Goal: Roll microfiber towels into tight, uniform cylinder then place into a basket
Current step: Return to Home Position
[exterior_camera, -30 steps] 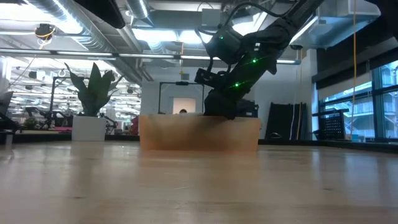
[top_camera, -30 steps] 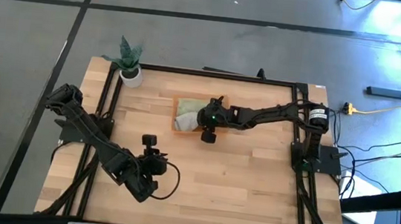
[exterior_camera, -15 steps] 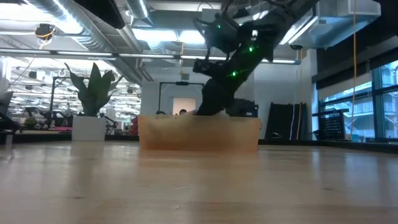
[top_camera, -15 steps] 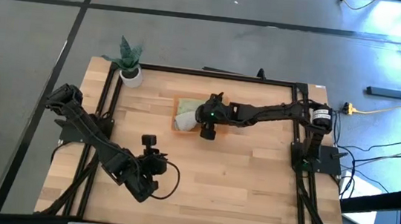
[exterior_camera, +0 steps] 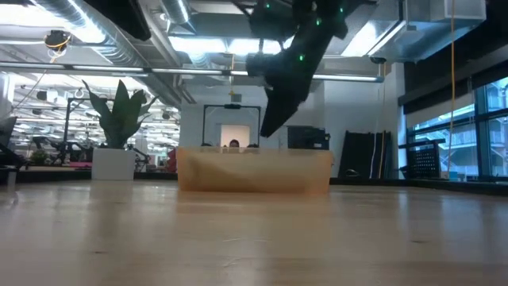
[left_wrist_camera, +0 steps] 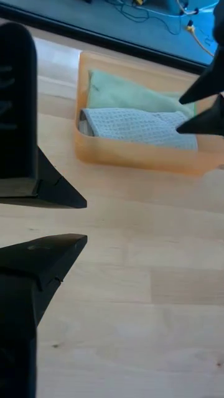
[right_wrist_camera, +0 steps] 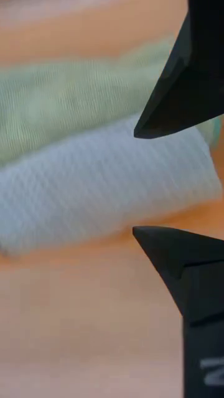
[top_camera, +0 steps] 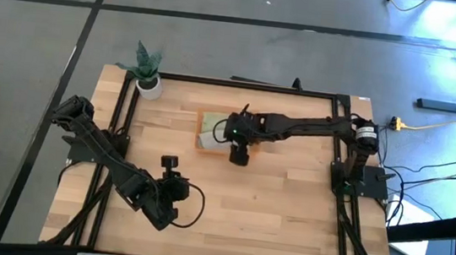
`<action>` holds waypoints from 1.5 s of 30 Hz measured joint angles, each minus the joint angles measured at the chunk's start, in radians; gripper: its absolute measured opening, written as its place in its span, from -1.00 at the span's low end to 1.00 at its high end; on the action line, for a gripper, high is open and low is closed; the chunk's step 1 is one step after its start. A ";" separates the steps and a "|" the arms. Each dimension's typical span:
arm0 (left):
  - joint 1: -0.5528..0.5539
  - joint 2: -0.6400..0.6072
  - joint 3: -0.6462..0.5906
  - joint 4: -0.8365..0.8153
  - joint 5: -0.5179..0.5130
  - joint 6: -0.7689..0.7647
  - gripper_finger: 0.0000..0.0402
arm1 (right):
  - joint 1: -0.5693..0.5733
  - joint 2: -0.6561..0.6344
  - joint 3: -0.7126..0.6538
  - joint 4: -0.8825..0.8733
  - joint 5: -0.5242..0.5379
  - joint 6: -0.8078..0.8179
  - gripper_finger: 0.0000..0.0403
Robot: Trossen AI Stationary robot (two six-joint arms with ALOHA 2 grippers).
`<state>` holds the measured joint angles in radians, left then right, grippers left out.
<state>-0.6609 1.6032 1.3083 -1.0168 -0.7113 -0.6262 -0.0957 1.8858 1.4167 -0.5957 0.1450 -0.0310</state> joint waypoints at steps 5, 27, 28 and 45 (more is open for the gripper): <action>-0.003 0.000 0.000 0.023 0.010 -0.001 -0.66 | 0.051 0.000 0.074 -0.104 -0.062 0.004 0.21; 0.050 -0.163 0.000 0.021 -0.039 0.241 -0.99 | 0.285 -0.086 0.365 -0.487 0.263 -0.105 -0.96; 0.050 -0.187 0.000 0.022 -0.042 0.245 -0.99 | 0.284 -0.115 0.360 -0.487 0.242 -0.106 -0.94; 0.136 -0.791 -0.507 0.616 0.192 0.605 -1.00 | 0.285 -0.837 -0.368 0.000 -0.072 -0.109 -0.94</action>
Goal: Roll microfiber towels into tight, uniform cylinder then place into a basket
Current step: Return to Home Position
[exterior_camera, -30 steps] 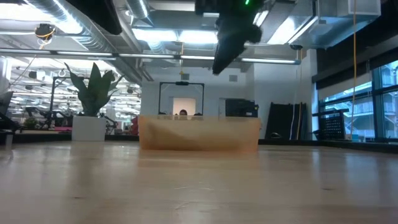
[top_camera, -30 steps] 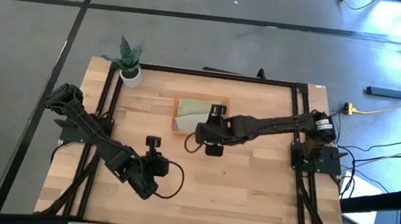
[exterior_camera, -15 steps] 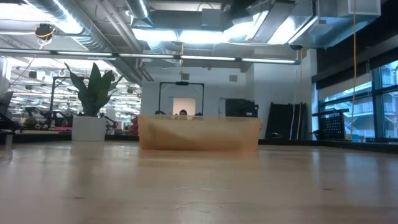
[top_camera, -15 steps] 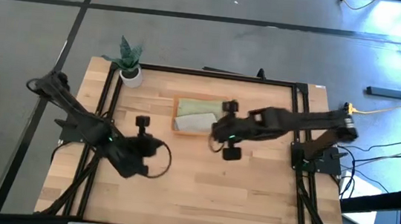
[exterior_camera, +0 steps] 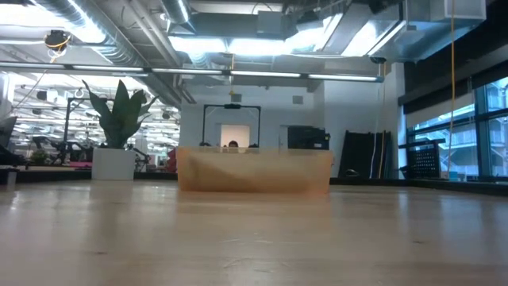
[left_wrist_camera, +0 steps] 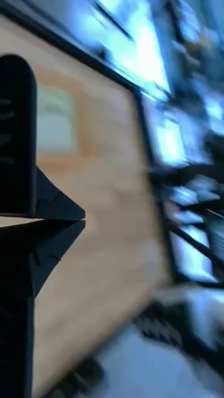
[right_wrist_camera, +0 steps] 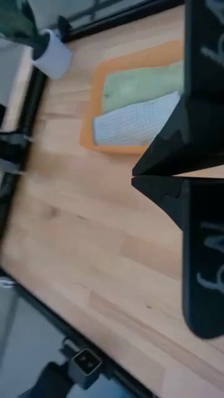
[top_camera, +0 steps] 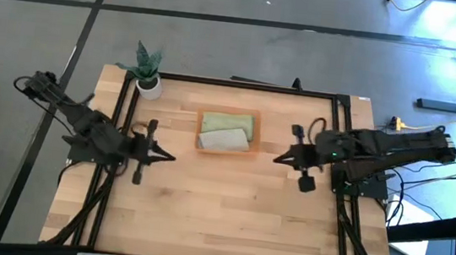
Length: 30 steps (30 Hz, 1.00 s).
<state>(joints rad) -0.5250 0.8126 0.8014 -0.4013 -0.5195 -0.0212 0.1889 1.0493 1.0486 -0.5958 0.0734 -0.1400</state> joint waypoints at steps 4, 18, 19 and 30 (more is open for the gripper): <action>0.066 -0.150 -0.144 0.160 0.125 0.076 -1.00 | 0.000 -0.165 -0.204 0.168 0.000 0.003 -0.94; 0.191 -0.553 -0.431 0.244 0.182 0.030 -1.00 | 0.000 -0.590 -0.704 0.486 0.002 0.136 -0.93; 0.191 -0.579 -0.446 0.249 0.182 0.031 -1.00 | 0.000 -0.609 -0.730 0.502 0.001 0.139 -0.93; 0.191 -0.811 -0.659 0.333 0.170 0.028 -1.00 | 0.000 -0.755 -0.955 0.642 0.001 0.249 -0.93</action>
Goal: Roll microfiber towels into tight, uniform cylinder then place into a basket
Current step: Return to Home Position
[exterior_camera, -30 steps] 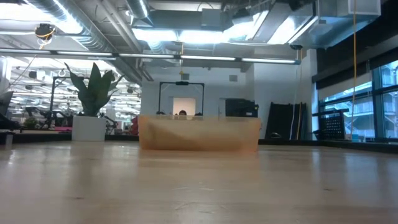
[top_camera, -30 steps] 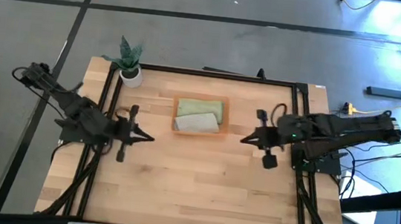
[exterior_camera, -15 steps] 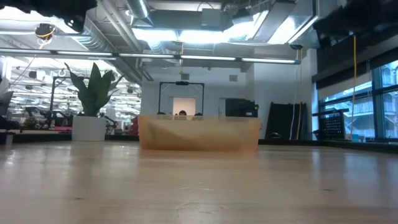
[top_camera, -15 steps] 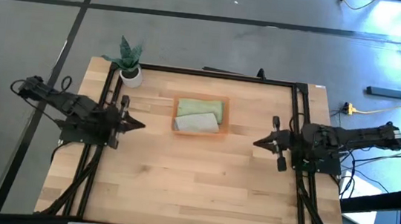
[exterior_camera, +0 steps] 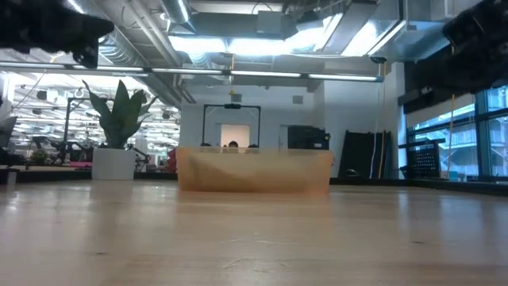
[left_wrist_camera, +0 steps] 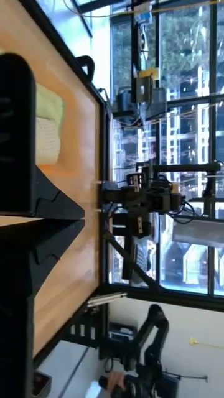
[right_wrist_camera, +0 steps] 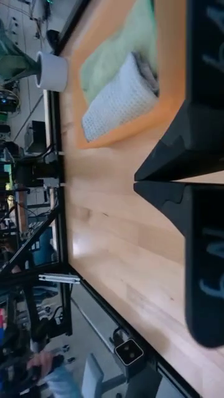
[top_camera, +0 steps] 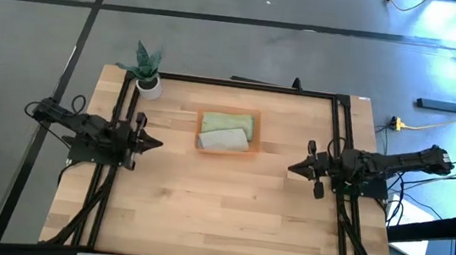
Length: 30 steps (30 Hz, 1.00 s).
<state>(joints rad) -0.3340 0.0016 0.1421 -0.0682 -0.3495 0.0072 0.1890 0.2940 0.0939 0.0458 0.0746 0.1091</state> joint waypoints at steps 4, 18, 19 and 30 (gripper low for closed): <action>0.001 0.001 -0.064 0.031 -0.004 0.003 -1.00 | 0.000 -0.034 -0.060 0.030 0.000 0.029 -0.93; 0.002 0.005 -0.135 0.132 -0.047 0.109 -1.00 | 0.000 -0.055 -0.088 0.025 -0.024 -0.032 -0.93; 0.002 0.005 -0.135 0.132 -0.057 0.109 -1.00 | 0.000 -0.055 -0.088 0.025 -0.025 -0.039 -0.93; 0.002 0.005 -0.135 0.133 -0.062 0.007 -0.94 | 0.000 -0.045 -0.087 -0.026 -0.086 -0.108 -0.93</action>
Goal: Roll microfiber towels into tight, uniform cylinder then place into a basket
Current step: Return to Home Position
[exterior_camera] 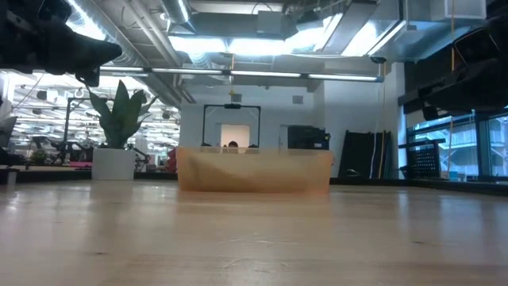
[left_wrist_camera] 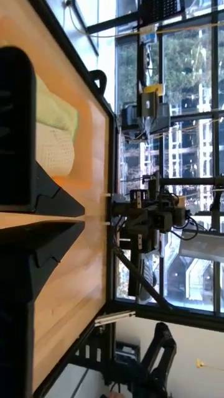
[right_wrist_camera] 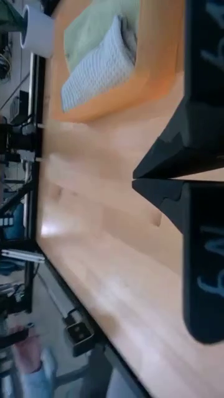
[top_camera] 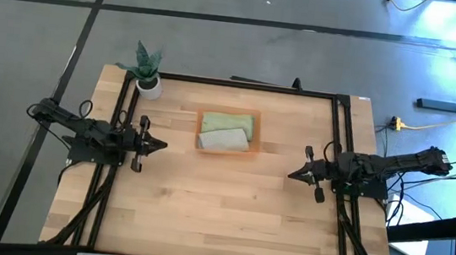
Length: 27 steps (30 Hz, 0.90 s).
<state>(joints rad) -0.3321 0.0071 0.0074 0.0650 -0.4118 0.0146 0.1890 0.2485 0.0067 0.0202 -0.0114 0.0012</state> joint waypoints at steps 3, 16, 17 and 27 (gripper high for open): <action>0.000 0.000 0.000 0.000 0.000 -0.001 -0.92 | 0.000 0.000 0.000 -0.001 -0.016 0.021 -0.93; 0.000 0.000 0.000 0.000 0.002 0.047 -0.99 | 0.000 0.000 0.000 0.000 -0.016 0.130 -0.93; 0.000 0.000 0.000 0.000 0.002 0.047 -1.00 | 0.000 0.000 0.000 0.000 -0.017 0.174 -0.93; 0.000 0.000 0.000 0.000 0.002 0.047 -0.93 | 0.000 0.000 0.000 0.001 -0.016 0.279 -0.93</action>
<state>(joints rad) -0.3321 0.0071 0.0078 0.0650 -0.4099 0.0620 0.1894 0.2485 0.0067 0.0208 -0.0277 0.2798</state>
